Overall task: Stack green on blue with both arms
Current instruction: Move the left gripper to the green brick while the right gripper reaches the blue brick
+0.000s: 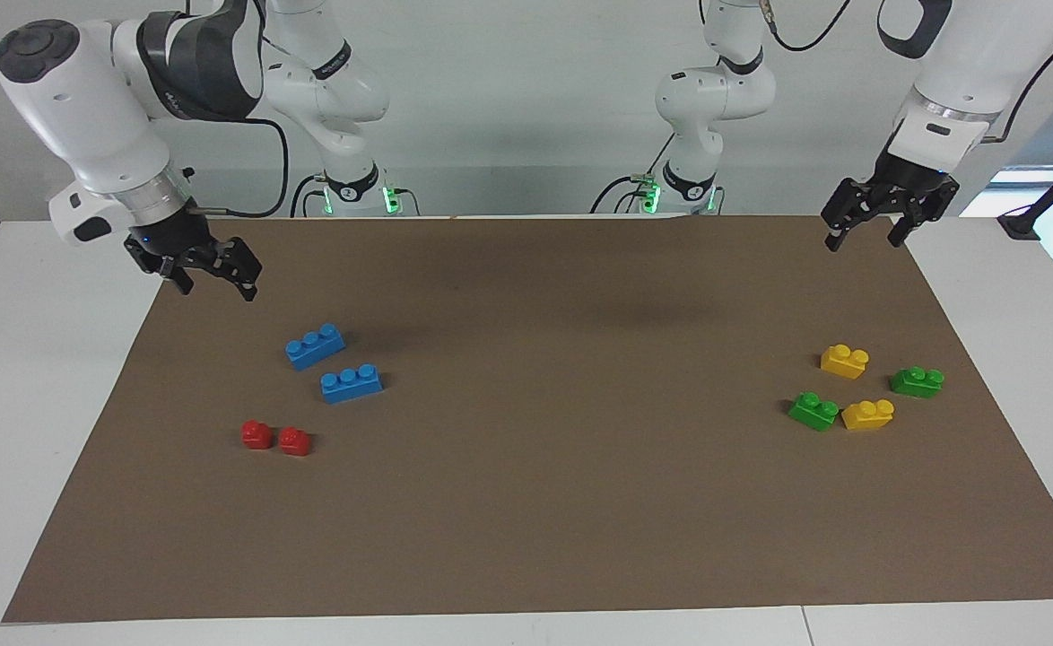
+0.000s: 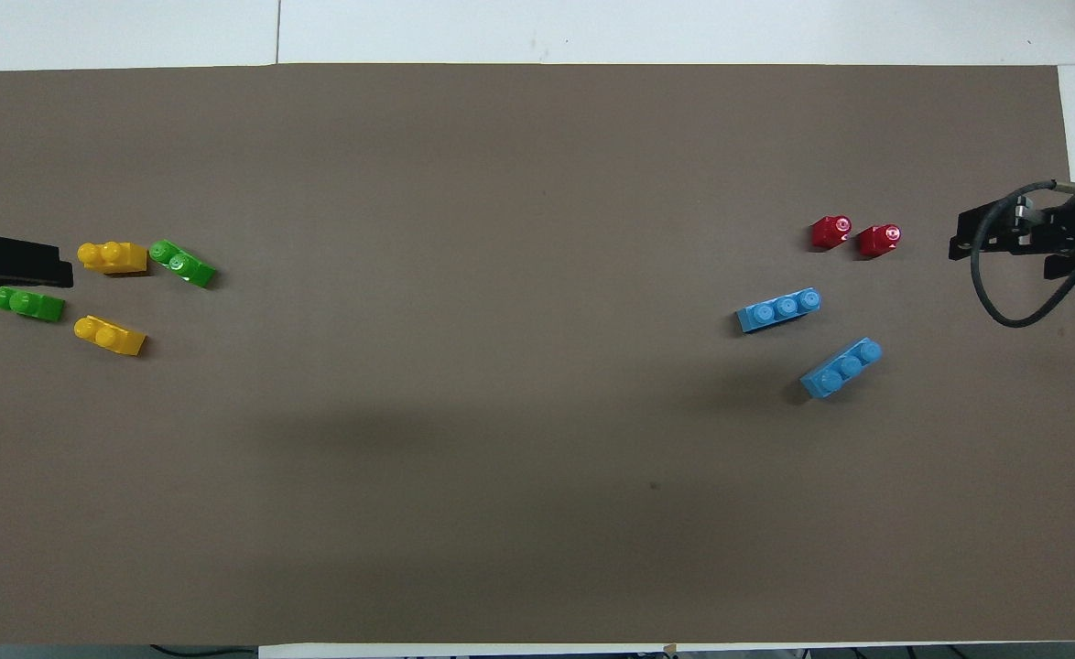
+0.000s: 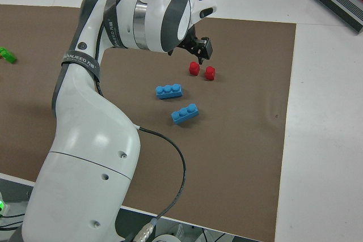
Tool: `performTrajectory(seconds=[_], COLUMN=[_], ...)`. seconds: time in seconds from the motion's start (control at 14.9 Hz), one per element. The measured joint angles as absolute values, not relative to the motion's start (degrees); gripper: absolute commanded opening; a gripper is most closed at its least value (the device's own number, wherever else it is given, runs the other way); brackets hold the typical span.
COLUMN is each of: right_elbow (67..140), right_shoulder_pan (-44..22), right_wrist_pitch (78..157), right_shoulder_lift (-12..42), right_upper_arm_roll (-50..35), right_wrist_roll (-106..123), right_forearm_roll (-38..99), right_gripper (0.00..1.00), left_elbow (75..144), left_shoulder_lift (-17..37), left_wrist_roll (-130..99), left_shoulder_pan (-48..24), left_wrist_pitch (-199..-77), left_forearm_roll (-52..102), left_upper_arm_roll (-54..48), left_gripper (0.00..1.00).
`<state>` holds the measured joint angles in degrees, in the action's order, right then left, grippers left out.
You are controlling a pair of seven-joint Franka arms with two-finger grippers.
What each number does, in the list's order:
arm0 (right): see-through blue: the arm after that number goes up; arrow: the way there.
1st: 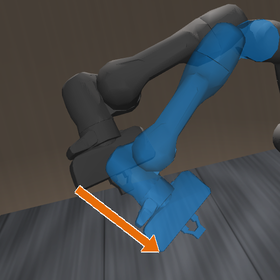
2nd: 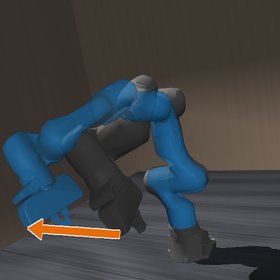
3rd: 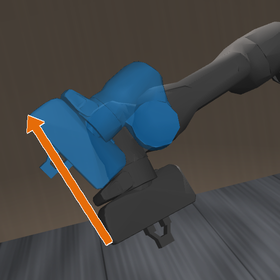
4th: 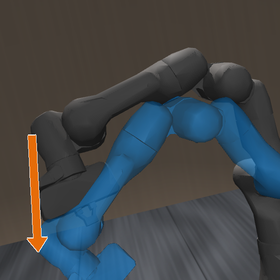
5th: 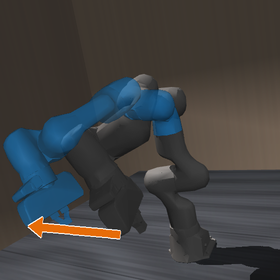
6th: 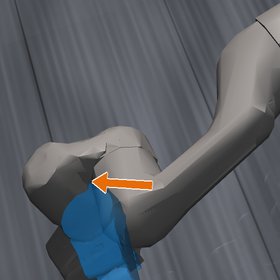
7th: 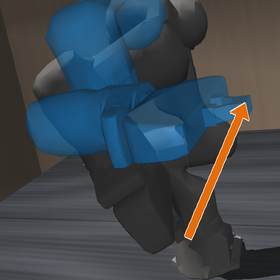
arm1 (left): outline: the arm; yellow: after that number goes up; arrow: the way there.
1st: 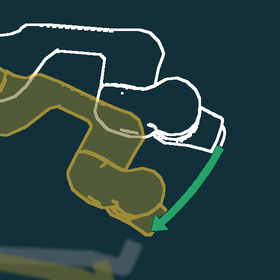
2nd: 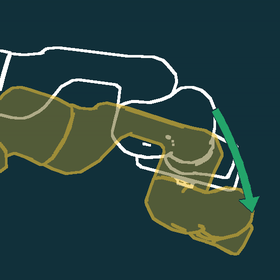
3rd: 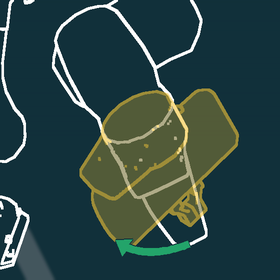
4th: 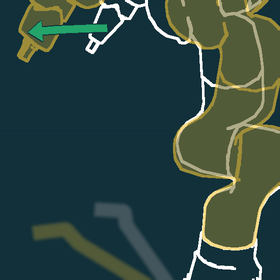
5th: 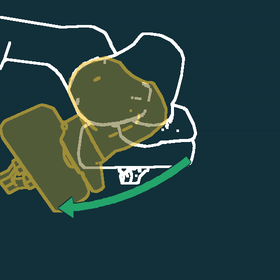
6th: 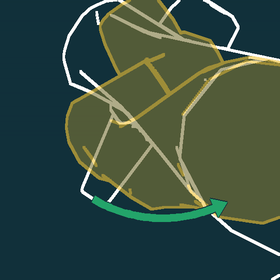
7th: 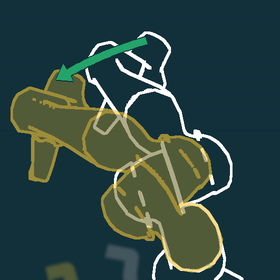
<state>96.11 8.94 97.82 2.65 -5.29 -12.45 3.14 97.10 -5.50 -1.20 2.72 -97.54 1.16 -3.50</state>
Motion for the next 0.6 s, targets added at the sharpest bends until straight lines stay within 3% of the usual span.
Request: performTrajectory(seconds=[0.6], right_elbow=[97.93], right_shoulder_pan=[12.02], right_wrist_pitch=[96.13], right_shoulder_lift=[8.26], right_upper_arm_roll=[-5.16], right_wrist_roll=[-38.79], right_forearm_roll=[20.91], right_gripper=[0.99], left_elbow=[97.82], left_shoulder_lift=[-5.55], left_wrist_roll=[-4.11], left_shoulder_pan=[2.72], left_wrist_pitch=[-97.7], left_forearm_roll=[1.16], left_upper_arm_roll=[-3.47], left_gripper=[1.0])
